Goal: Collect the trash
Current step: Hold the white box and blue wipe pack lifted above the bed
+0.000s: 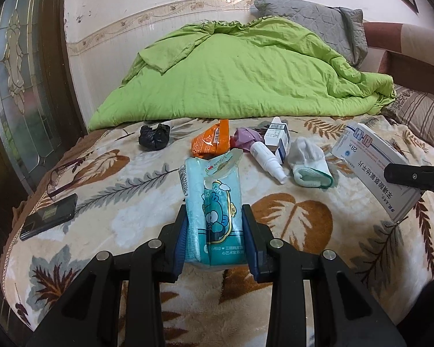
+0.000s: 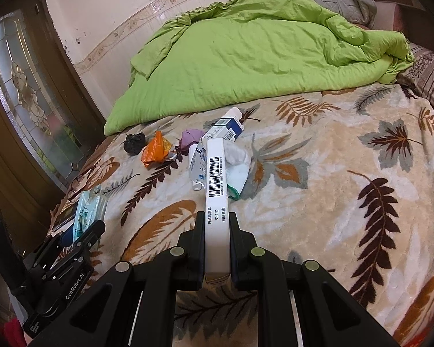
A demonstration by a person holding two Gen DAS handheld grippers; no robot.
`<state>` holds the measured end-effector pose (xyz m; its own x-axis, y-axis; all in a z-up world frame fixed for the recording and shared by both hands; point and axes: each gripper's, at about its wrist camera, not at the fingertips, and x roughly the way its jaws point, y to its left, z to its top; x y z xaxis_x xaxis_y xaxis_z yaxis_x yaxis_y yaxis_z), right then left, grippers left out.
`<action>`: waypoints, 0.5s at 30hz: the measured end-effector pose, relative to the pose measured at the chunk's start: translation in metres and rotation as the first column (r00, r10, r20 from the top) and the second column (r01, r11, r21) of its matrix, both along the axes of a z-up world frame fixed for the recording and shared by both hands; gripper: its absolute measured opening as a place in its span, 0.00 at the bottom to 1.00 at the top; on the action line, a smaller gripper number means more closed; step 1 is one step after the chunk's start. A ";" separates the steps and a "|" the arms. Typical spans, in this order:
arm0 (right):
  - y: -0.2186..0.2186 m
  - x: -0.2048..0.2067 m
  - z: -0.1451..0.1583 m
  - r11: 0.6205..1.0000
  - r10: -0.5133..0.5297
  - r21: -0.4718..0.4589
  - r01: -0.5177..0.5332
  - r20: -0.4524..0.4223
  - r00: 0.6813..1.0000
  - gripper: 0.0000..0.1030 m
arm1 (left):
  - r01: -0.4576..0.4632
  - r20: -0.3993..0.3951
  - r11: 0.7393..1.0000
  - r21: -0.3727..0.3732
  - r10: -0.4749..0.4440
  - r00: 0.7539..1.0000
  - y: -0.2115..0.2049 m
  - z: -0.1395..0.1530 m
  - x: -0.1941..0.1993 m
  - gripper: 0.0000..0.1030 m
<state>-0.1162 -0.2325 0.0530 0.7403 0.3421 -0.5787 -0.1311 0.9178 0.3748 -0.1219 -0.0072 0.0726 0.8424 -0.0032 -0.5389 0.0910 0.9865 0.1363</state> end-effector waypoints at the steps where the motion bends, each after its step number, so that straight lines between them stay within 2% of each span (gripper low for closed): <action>1: 0.000 0.000 0.000 1.000 0.000 -0.001 0.000 0.001 1.000 0.14 | -0.001 0.000 1.000 0.001 0.001 1.000 0.000 0.000 0.000 0.32; 15: -0.001 -0.002 0.001 1.000 -0.004 0.006 0.004 0.003 1.000 0.14 | -0.003 -0.002 1.000 -0.010 0.003 1.000 0.002 -0.001 0.002 0.32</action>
<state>-0.1179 -0.2336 0.0541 0.7434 0.3423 -0.5747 -0.1281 0.9161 0.3799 -0.1203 -0.0053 0.0712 0.8412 -0.0062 -0.5406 0.0887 0.9880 0.1266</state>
